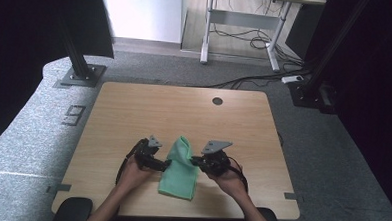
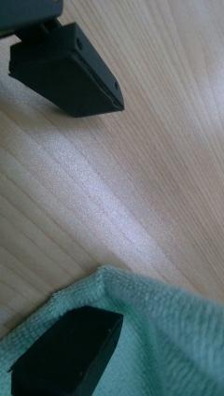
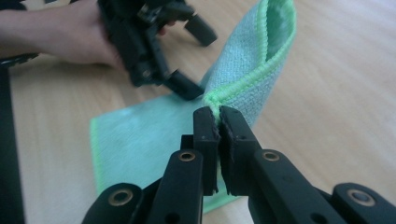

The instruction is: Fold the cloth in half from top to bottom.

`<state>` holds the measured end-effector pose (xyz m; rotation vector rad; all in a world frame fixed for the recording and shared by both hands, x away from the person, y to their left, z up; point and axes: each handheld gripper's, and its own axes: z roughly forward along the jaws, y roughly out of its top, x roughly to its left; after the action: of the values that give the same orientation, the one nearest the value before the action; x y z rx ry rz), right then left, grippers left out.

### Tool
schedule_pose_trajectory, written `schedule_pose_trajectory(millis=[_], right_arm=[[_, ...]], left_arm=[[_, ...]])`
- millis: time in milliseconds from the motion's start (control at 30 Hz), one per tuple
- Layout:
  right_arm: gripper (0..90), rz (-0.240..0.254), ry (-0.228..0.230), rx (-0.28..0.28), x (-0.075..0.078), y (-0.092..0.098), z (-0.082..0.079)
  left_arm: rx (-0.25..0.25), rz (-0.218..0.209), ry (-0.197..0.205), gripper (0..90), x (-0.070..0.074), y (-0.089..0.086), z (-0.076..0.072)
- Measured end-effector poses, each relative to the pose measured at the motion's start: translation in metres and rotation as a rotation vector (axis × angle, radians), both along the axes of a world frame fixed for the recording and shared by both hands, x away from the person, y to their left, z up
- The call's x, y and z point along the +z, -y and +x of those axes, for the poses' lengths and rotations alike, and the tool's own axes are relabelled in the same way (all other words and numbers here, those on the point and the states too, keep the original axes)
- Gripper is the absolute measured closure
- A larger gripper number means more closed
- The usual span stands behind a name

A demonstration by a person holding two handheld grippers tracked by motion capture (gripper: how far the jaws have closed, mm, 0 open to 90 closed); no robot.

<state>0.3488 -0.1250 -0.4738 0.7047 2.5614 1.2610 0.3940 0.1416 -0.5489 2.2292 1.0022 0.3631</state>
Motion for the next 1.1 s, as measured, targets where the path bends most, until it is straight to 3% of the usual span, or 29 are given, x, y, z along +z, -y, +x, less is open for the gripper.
schedule_pose_trajectory(millis=[300, 567, 767, 900, 1000, 1100], right_arm=[[84.3, 0.003, -0.034, 0.015, -0.017, 0.0, -0.022], [84.0, -0.001, -0.097, 0.016, -0.042, 0.0, -0.04], [83.7, -0.046, -0.126, 0.013, -0.059, -0.005, -0.042], [83.7, -0.051, -0.127, 0.008, -0.06, -0.005, -0.04], [83.7, -0.06, -0.118, -0.007, -0.061, -0.005, -0.038], [83.8, -0.075, -0.104, -0.023, -0.06, -0.006, -0.033]], left_arm=[[0.003, -0.001, 0.0, 2.1, 0.0, 0.0, 0.0], [0.008, -0.006, 0.0, 2.1, 0.0, 0.001, 0.0], [-0.011, -0.006, -0.005, 2.7, 0.001, -0.001, -0.001], [-0.022, -0.003, -0.037, 4.9, 0.005, -0.001, -0.004], [-0.053, 0.011, -0.047, 4.8, 0.013, -0.002, -0.014], [-0.055, 0.031, -0.056, 5.1, 0.01, -0.006, -0.02]])
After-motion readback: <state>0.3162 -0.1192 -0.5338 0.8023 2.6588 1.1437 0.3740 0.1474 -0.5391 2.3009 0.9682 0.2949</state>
